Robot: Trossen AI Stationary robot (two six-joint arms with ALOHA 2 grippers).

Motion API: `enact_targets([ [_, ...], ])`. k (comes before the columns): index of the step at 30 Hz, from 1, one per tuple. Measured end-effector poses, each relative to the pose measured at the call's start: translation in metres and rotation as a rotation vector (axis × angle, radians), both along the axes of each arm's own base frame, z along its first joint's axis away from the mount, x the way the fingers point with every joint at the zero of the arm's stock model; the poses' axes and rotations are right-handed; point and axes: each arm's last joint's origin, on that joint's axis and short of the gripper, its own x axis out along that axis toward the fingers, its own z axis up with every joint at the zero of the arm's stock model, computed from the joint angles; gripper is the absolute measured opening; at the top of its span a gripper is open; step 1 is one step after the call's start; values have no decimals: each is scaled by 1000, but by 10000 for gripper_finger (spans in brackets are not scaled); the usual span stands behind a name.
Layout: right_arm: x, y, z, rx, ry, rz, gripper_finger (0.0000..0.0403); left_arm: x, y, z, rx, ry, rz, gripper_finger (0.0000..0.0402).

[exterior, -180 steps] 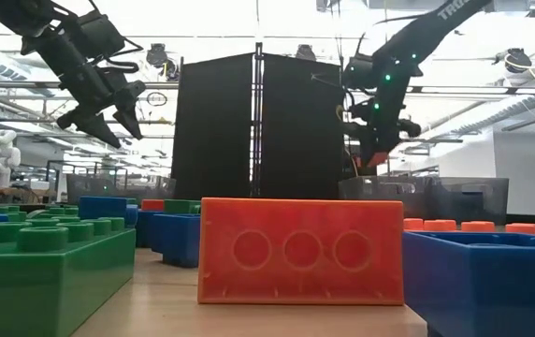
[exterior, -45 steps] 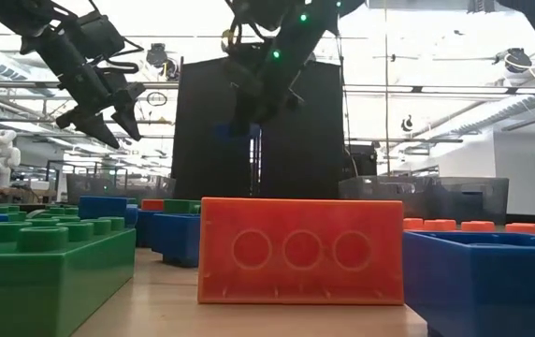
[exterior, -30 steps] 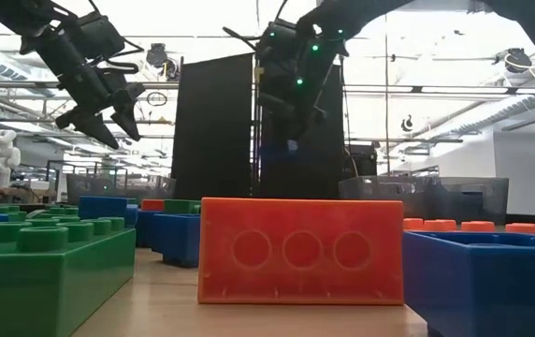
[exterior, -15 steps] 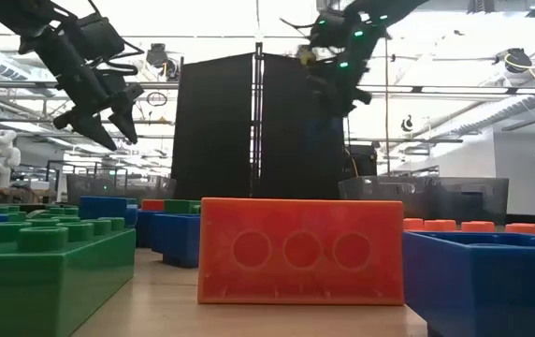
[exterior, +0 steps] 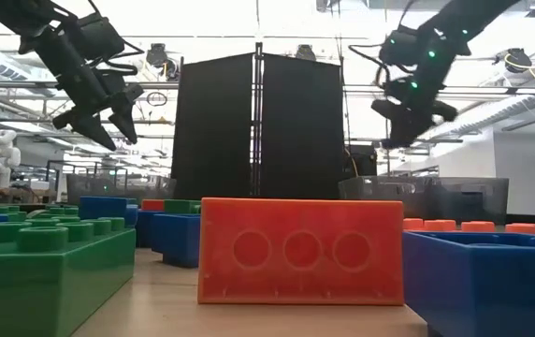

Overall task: Sort blocks
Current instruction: Put the blue game piece into the right black bin

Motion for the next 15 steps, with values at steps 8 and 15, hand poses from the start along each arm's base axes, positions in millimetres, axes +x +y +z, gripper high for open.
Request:
enact_targets([
  [8, -26, -10, -24, 59, 11, -192, 116, 0, 0, 0, -20, -28, 36, 277],
  [15, -46, -15, -43, 114, 35, -263, 116, 0, 0, 0, -20, -28, 38, 277],
])
